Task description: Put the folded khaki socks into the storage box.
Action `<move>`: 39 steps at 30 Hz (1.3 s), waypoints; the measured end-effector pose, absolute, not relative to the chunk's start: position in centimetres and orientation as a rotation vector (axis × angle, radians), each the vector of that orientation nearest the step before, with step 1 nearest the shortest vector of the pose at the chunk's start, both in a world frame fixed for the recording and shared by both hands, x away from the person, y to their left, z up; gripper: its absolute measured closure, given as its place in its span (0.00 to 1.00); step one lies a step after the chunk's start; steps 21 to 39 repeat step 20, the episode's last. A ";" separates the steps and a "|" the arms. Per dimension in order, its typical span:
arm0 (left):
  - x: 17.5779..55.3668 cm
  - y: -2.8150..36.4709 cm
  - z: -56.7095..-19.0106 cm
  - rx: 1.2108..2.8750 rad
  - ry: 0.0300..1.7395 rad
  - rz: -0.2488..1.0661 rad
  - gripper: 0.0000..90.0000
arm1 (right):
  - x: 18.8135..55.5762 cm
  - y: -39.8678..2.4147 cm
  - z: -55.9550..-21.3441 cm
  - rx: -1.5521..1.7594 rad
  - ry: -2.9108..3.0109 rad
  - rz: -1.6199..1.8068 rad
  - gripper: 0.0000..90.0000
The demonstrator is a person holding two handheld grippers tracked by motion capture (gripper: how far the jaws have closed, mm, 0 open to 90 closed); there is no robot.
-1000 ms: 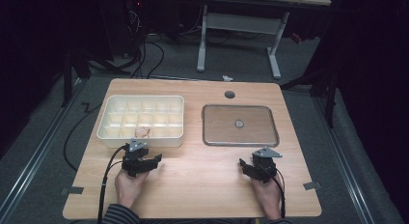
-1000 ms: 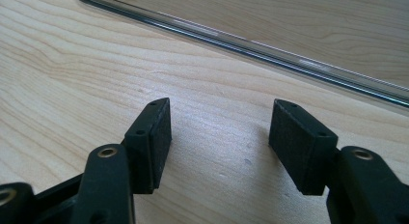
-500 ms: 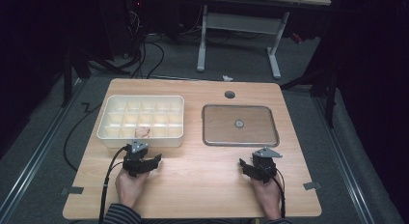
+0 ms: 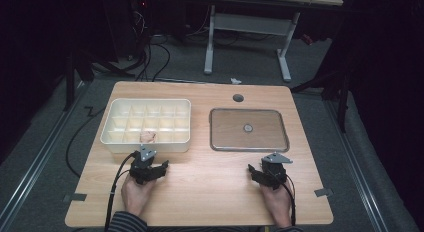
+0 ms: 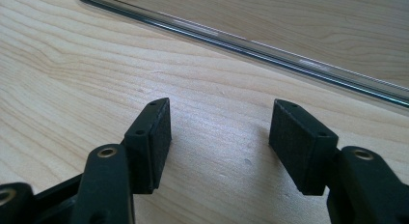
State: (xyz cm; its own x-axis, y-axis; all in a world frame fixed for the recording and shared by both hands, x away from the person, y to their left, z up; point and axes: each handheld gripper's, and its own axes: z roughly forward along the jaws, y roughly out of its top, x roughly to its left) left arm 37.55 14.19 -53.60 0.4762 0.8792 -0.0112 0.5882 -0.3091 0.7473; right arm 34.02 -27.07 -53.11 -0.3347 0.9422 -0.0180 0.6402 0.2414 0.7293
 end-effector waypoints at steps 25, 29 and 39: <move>37.6 14.3 -53.6 2.018 1.219 0.514 0.34 | 34.0 -27.1 -53.1 1.439 2.064 0.878 0.44; 37.6 14.3 -53.6 2.018 1.219 0.514 0.34 | 34.0 -27.1 -53.1 1.439 2.064 0.878 0.44; 37.6 14.3 -53.6 2.018 1.219 0.514 0.34 | 34.0 -27.1 -53.1 1.439 2.064 0.878 0.44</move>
